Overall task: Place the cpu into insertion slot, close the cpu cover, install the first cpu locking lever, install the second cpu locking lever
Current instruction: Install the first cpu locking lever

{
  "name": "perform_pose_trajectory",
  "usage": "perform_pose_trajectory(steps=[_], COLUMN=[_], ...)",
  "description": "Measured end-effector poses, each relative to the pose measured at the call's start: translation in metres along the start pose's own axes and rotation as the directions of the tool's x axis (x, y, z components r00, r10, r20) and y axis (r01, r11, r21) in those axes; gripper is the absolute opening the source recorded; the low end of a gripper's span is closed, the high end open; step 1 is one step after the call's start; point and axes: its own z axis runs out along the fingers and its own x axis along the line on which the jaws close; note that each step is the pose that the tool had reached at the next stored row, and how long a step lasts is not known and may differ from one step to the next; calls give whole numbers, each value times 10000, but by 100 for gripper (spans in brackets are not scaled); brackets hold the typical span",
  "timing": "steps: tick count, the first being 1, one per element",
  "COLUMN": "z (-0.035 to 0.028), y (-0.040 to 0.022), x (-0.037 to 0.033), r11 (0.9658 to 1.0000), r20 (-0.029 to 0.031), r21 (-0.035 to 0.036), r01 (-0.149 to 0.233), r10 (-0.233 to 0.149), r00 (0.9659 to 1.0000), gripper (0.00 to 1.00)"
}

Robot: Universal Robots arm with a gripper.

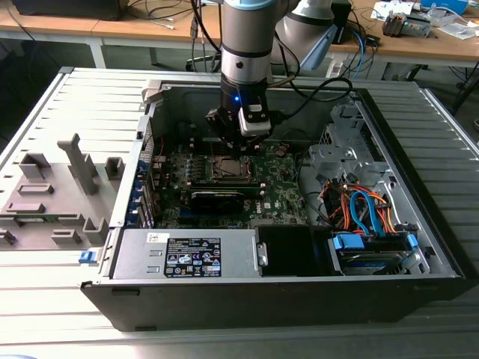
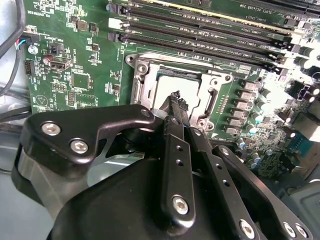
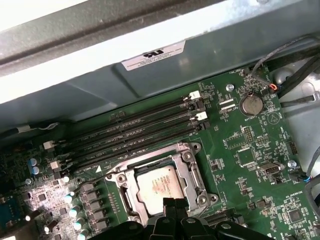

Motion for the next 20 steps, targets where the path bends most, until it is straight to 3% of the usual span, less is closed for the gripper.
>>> perform_pose_trajectory(steps=[20], z=[0], y=[0], x=[0], r11=[9981], r20=[18], r21=[-7], r01=[616], r10=[-616], r00=[9981], gripper=[11])
